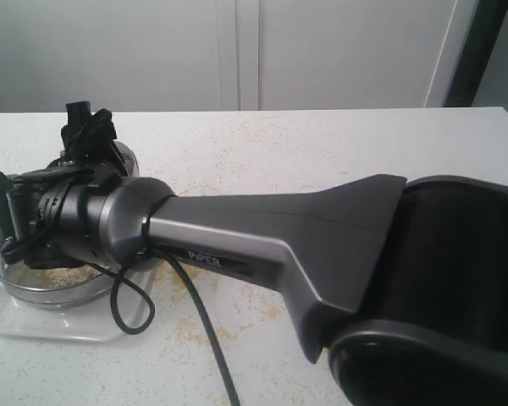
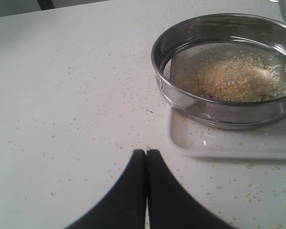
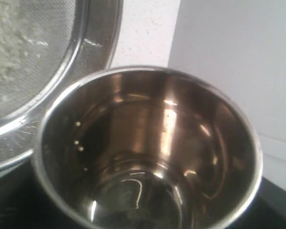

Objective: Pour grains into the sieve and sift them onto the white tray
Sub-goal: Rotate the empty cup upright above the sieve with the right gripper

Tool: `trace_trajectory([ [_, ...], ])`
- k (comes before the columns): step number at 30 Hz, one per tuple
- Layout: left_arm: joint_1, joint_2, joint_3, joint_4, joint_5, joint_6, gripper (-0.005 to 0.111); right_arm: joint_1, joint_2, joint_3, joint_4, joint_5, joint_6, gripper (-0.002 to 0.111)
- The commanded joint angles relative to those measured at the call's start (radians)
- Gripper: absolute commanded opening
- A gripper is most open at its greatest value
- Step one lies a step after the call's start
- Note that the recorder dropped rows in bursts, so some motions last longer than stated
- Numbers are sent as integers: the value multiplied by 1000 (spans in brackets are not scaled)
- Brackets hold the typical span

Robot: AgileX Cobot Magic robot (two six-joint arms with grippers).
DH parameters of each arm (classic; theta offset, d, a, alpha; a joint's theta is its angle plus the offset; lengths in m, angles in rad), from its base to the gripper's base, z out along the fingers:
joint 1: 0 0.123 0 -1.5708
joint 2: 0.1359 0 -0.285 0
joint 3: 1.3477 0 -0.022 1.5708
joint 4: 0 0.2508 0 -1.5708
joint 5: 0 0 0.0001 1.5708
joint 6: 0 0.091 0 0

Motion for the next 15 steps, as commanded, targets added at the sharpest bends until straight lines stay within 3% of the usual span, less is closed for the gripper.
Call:
trace_trajectory([
  [1,2,-4,7,-10,0,0,0,-26,-47,-7,195,-31,2,0],
  [8,2,-4,7,-10,0,0,0,-105,-109,-7,628,-135,6,0],
  [15,2,-4,7,-10,0,0,0,-175,-135,-7,841,-168,2,0],
])
